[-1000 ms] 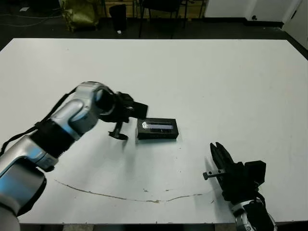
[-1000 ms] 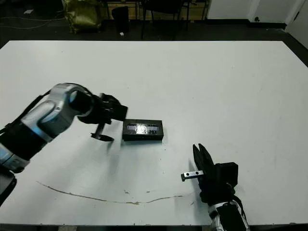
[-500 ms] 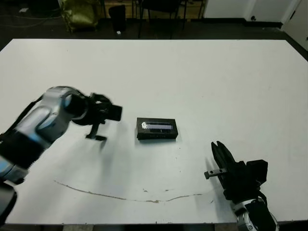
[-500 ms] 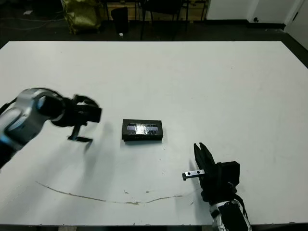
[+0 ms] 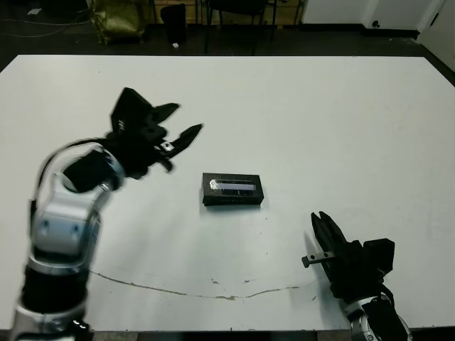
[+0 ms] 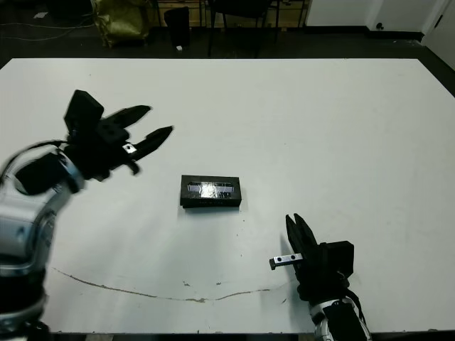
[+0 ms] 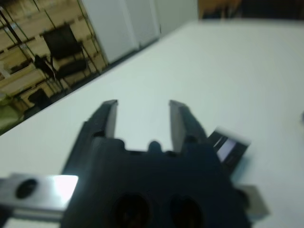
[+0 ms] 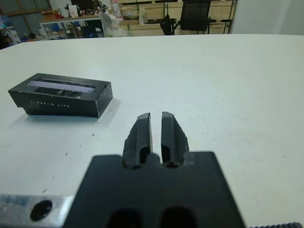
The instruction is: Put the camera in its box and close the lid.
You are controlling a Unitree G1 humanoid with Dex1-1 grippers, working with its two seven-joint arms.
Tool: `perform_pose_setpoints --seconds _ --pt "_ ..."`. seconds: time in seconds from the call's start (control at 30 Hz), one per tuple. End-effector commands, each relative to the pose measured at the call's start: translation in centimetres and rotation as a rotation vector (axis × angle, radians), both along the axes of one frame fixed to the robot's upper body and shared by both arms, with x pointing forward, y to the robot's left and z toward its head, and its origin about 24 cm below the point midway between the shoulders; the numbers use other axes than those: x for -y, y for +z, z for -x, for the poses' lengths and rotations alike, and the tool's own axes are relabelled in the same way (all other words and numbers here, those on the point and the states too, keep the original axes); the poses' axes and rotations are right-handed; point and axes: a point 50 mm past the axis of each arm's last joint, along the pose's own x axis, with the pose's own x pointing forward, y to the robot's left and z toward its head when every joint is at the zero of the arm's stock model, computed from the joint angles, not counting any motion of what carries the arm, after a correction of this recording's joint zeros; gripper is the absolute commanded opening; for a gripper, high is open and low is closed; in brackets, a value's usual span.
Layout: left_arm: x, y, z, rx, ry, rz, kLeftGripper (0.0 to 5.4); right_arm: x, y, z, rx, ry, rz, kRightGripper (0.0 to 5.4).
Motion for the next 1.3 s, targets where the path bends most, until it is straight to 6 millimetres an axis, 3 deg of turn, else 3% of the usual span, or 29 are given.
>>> perform_pose_setpoints --seconds 0.03,0.13,0.33,0.6,0.77,0.9,1.1,1.3 --pt "1.4 -1.1 0.4 -0.01 -0.03 -0.015 0.83 0.3 -0.6 0.3 -0.027 -0.009 0.021 0.0" --pt "2.9 -1.9 0.6 -0.003 -0.047 -0.039 0.06 0.3 -0.7 0.4 -0.029 -0.01 0.026 0.0" --pt "5.2 -4.3 0.5 -0.106 0.005 -0.098 0.02 0.2 -0.7 0.3 -0.01 0.001 0.028 0.0" --pt "5.9 -10.8 0.8 -0.289 0.103 -0.211 0.02 0.3 -0.5 0.4 -0.043 -0.018 0.006 0.0" --pt "4.8 -14.7 1.9 -0.373 0.186 -0.281 0.02 0.3 -0.5 0.4 -0.046 -0.015 0.004 0.0" --pt "2.8 -16.6 3.1 -0.43 0.229 -0.27 0.02 0.5 -0.5 0.2 -0.035 -0.012 0.006 0.0" --pt "-0.2 -17.9 4.7 -0.513 0.283 -0.236 0.02 0.6 -0.5 0.0 -0.027 -0.002 0.0 0.0" --pt "-1.7 -17.3 6.0 -0.52 0.3 -0.163 0.02 0.7 -0.5 -0.2 -0.013 0.016 -0.011 0.0"
